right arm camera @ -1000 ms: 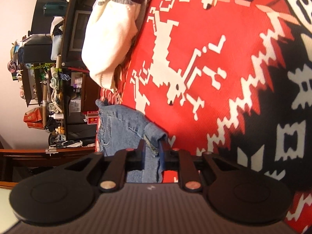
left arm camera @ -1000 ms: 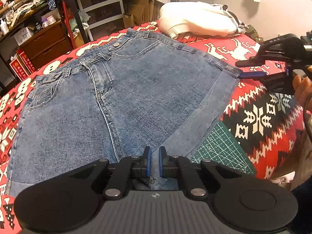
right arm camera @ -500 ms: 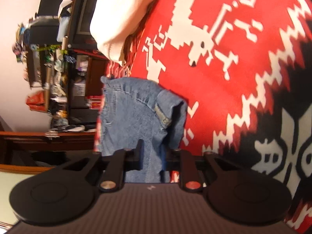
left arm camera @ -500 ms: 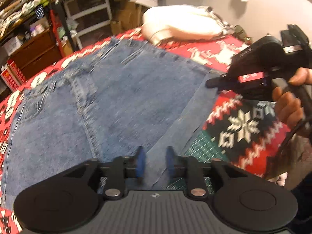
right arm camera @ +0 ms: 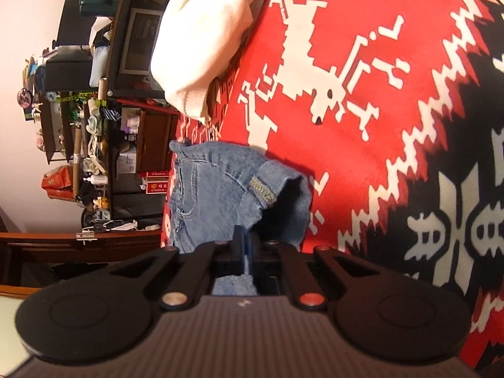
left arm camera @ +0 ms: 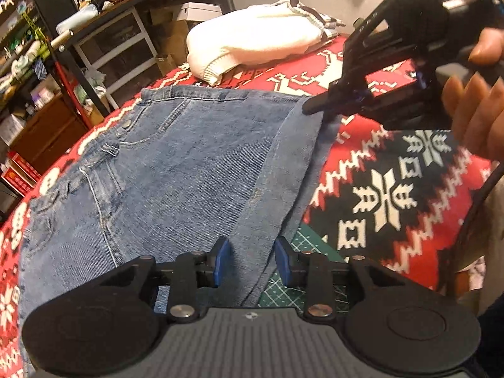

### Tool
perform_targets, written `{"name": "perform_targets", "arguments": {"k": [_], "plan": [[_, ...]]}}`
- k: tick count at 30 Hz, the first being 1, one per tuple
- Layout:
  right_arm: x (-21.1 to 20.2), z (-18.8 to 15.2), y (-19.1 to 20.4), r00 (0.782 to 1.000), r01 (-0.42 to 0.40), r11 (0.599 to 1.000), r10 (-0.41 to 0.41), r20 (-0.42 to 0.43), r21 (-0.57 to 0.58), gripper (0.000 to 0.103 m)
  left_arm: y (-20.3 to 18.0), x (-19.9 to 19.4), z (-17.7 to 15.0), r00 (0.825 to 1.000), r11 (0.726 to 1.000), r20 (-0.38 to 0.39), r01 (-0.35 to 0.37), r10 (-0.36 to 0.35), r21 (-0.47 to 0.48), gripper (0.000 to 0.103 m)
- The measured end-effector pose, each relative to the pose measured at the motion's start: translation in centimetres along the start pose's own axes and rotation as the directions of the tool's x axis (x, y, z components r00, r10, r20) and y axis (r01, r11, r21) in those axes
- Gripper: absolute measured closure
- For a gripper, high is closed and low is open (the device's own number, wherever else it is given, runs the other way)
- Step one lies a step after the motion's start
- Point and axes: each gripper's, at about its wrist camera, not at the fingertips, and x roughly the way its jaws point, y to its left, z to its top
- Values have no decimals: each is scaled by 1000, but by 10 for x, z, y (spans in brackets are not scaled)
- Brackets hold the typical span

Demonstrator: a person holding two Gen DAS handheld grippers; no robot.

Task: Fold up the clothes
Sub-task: 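Hold the folded leg with the right gripper while the left gripper grasps the shorts' edge, then release the shorts and move both open grippers to the cuffed leg hems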

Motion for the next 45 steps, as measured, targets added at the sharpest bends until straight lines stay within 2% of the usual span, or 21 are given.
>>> {"name": "perform_targets", "arguments": {"k": [5,7,13,16,21,26,29,32,35,39,42,45], "plan": [[-1,1,-4,1000,-16,1000,16,-9,23,102,-6,-1,-4,999,998,18,-32,31,48,72],[0,1,-5,1000,-14,1000,14,-10,22,102,-6,1,-4,1000,999,5,-21,21,46,99],[0,-1,-7,999,47,999,-47,1,-10,102,-5,-5,-10,1000,999,6,23,-23,31,101],[2,0,-14,997,74,997,-74,1,-17,102,-6,-2,-12,1000,999,1,17,-17,33,101],[6,-4,-12,993,114,988,-112,22,-103,102,0,-4,-9,998,998,-26,55,-55,-5,101],[-7,-6,-1,984,179,962,-175,36,-205,102,8,-17,-20,995,994,-37,94,-96,-58,100],[-19,-10,6,987,158,957,-154,33,-243,102,19,-27,-26,994,988,-26,107,-111,-110,98],[-19,-20,22,990,136,928,-137,21,-348,102,37,-34,-29,993,973,-4,114,-117,-199,96],[-7,-35,38,991,105,884,-129,-22,-456,101,58,-27,-33,992,949,-14,113,-122,-296,96],[12,-53,46,985,92,825,-157,-69,-558,100,87,-16,-47,985,893,-48,127,-164,-433,96],[20,-62,41,974,129,795,-214,-76,-593,101,86,-17,-54,985,895,-52,129,-166,-427,96],[11,-66,33,976,123,783,-208,-71,-610,103,85,-19,-62,984,898,-55,130,-169,-420,96]]}}
